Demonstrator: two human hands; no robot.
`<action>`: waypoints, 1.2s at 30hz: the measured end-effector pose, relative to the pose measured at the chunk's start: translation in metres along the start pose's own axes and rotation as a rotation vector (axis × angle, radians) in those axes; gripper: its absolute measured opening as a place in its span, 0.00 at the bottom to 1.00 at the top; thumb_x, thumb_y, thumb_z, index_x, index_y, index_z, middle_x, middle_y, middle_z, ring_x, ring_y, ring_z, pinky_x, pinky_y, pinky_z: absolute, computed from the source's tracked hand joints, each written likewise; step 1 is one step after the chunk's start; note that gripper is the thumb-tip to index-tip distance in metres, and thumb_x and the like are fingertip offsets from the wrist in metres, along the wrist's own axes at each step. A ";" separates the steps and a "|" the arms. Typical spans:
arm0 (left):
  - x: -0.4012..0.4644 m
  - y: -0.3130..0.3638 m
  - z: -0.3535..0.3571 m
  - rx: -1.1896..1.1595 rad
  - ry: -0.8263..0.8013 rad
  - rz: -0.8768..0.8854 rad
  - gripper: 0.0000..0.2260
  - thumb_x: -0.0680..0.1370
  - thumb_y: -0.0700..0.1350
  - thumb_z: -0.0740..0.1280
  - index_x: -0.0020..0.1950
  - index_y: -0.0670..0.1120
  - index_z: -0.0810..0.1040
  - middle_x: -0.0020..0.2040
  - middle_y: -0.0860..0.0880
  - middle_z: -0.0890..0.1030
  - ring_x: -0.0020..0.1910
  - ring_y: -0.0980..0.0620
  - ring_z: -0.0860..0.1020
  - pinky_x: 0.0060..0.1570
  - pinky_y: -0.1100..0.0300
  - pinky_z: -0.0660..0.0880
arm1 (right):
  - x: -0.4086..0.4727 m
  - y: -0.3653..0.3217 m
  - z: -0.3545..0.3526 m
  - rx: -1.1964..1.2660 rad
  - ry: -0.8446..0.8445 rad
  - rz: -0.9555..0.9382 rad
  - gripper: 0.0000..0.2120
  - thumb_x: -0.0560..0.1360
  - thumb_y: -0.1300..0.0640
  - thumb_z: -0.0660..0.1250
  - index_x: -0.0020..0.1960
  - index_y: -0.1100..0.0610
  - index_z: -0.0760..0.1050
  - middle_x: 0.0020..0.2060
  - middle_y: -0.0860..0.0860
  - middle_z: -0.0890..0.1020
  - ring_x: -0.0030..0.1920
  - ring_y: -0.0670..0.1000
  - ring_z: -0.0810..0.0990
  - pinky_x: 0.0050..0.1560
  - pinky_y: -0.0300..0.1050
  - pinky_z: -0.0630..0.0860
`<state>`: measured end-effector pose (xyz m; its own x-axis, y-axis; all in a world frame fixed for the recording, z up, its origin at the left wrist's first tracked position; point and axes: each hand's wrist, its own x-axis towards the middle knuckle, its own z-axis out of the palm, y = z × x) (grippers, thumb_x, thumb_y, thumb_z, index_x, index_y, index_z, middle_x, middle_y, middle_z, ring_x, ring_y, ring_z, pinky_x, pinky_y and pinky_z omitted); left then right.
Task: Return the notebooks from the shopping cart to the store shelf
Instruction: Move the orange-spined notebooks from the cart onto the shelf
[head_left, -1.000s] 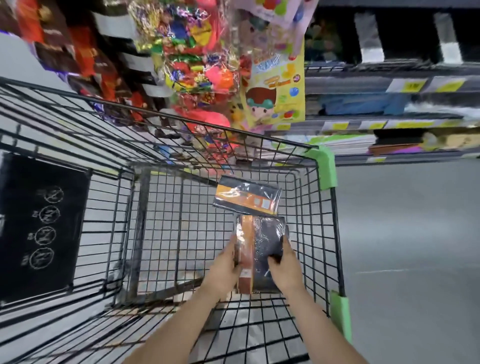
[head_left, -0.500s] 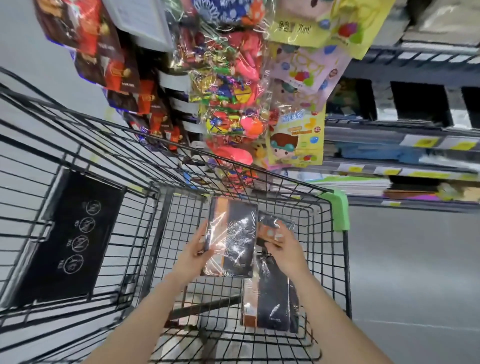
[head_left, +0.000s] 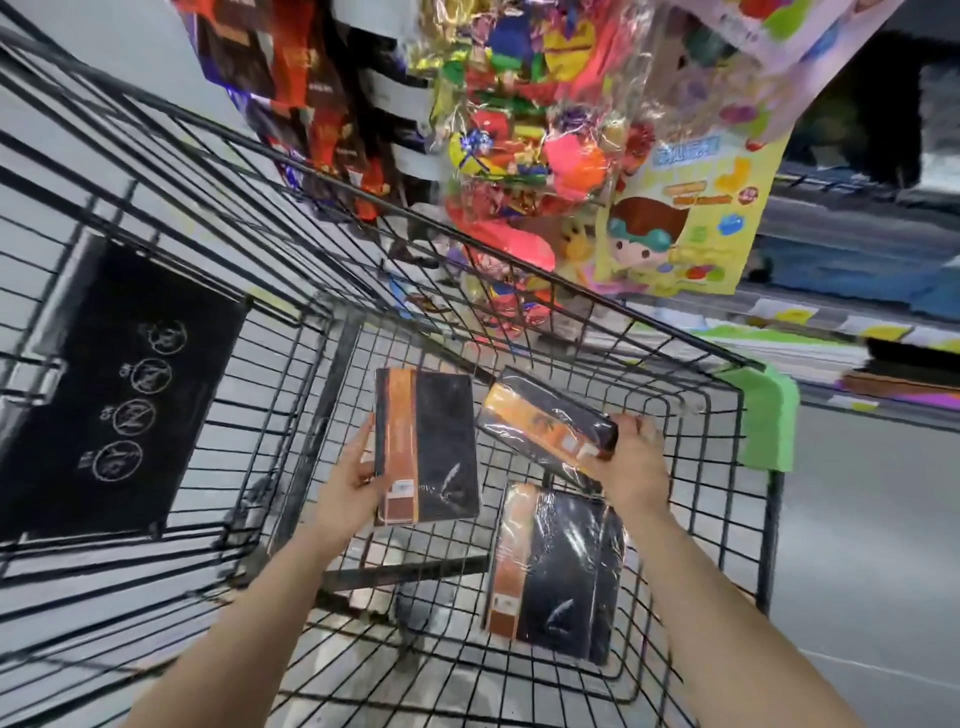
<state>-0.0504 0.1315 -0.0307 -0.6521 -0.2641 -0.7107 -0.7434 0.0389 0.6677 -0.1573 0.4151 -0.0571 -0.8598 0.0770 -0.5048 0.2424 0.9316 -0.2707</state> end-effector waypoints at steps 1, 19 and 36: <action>-0.002 0.002 0.001 -0.005 -0.006 0.002 0.34 0.77 0.36 0.63 0.73 0.62 0.52 0.48 0.50 0.80 0.47 0.52 0.81 0.50 0.54 0.78 | -0.002 -0.002 -0.003 0.017 0.008 0.004 0.30 0.67 0.54 0.73 0.65 0.57 0.67 0.61 0.58 0.70 0.62 0.59 0.69 0.59 0.53 0.73; -0.120 0.062 -0.056 -0.022 -0.092 0.171 0.36 0.76 0.30 0.62 0.71 0.64 0.54 0.58 0.44 0.80 0.53 0.47 0.80 0.52 0.49 0.79 | -0.132 -0.030 -0.094 0.761 -0.104 0.108 0.20 0.73 0.67 0.67 0.65 0.63 0.72 0.59 0.52 0.76 0.52 0.52 0.77 0.50 0.41 0.72; -0.248 0.103 -0.060 0.199 -0.264 0.578 0.34 0.77 0.39 0.66 0.71 0.68 0.54 0.69 0.36 0.68 0.45 0.45 0.78 0.43 0.56 0.77 | -0.334 0.024 -0.145 1.196 0.297 0.121 0.13 0.73 0.72 0.63 0.58 0.65 0.70 0.46 0.61 0.79 0.32 0.51 0.76 0.41 0.46 0.80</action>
<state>0.0432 0.1427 0.2277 -0.9496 0.0969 -0.2982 -0.2602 0.2872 0.9218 0.0702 0.4633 0.2238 -0.8342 0.3627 -0.4154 0.4511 0.0155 -0.8924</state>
